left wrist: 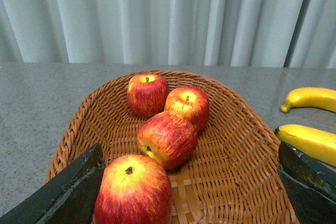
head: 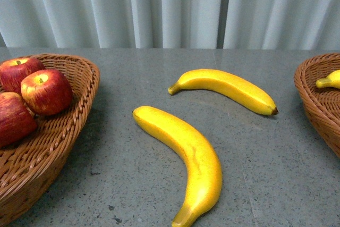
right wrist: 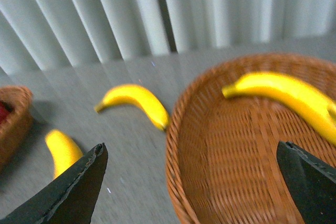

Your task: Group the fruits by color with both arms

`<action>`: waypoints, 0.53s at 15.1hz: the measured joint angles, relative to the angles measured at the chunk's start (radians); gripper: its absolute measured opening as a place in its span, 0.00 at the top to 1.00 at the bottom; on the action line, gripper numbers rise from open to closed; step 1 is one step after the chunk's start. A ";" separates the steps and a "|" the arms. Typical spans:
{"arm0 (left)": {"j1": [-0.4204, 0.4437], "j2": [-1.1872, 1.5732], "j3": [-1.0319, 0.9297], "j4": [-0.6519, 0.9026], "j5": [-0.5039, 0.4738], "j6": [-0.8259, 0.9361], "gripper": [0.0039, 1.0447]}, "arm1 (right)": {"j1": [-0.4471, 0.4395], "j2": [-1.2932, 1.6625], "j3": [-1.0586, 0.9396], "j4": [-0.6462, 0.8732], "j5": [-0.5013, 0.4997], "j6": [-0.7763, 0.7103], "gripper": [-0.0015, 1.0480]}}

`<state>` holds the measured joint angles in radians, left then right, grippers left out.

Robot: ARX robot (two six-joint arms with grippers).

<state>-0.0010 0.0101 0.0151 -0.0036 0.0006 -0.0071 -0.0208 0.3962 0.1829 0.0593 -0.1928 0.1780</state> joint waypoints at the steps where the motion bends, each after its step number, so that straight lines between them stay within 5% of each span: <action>1: 0.000 0.000 0.000 -0.001 -0.002 0.000 0.06 | 0.040 0.117 0.068 0.118 0.008 0.014 0.06; 2: 0.000 0.000 0.000 0.000 -0.001 0.000 0.06 | 0.147 0.431 0.236 0.355 0.048 0.020 0.06; 3: 0.000 0.000 0.000 0.000 -0.001 0.000 0.06 | 0.230 0.674 0.375 0.423 0.072 0.008 0.06; 8: 0.000 0.000 0.000 0.000 -0.001 0.000 0.06 | 0.429 1.201 0.805 0.167 0.153 -0.071 0.06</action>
<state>-0.0010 0.0101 0.0151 -0.0040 -0.0006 -0.0071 0.4080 1.5967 0.9882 0.2264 -0.0402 0.1066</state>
